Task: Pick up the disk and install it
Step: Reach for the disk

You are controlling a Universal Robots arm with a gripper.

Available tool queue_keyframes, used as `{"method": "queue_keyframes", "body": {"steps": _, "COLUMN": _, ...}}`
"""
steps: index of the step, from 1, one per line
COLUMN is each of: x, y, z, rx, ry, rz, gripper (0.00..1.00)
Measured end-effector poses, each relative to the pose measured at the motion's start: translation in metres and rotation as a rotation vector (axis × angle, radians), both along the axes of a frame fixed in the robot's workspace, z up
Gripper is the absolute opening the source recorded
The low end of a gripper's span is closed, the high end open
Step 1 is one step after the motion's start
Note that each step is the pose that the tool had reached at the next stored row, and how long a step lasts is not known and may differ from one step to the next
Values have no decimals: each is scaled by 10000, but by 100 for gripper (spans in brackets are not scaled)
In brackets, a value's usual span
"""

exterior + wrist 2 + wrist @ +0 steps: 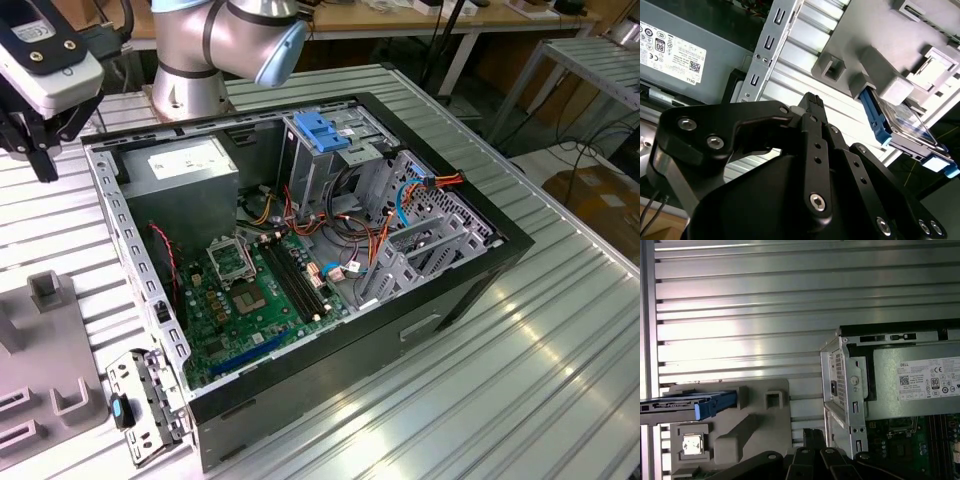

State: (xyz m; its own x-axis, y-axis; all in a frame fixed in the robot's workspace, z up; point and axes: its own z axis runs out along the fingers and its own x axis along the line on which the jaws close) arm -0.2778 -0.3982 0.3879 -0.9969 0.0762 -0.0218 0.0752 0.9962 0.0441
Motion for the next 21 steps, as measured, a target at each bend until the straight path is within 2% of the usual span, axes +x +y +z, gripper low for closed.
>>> {"method": "queue_keyframes", "body": {"steps": 3, "x": -40, "y": 0, "z": -2, "rx": 1, "ry": -1, "rz": 0, "gripper": 11}}
{"method": "queue_keyframes", "body": {"steps": 7, "x": -167, "y": 9, "z": -5, "rx": 0, "ry": 0, "rz": 0, "gripper": 11}}
{"method": "queue_keyframes", "body": {"steps": 21, "x": -465, "y": 134, "z": -14, "rx": 0, "ry": -1, "rz": -1, "gripper": 11}}
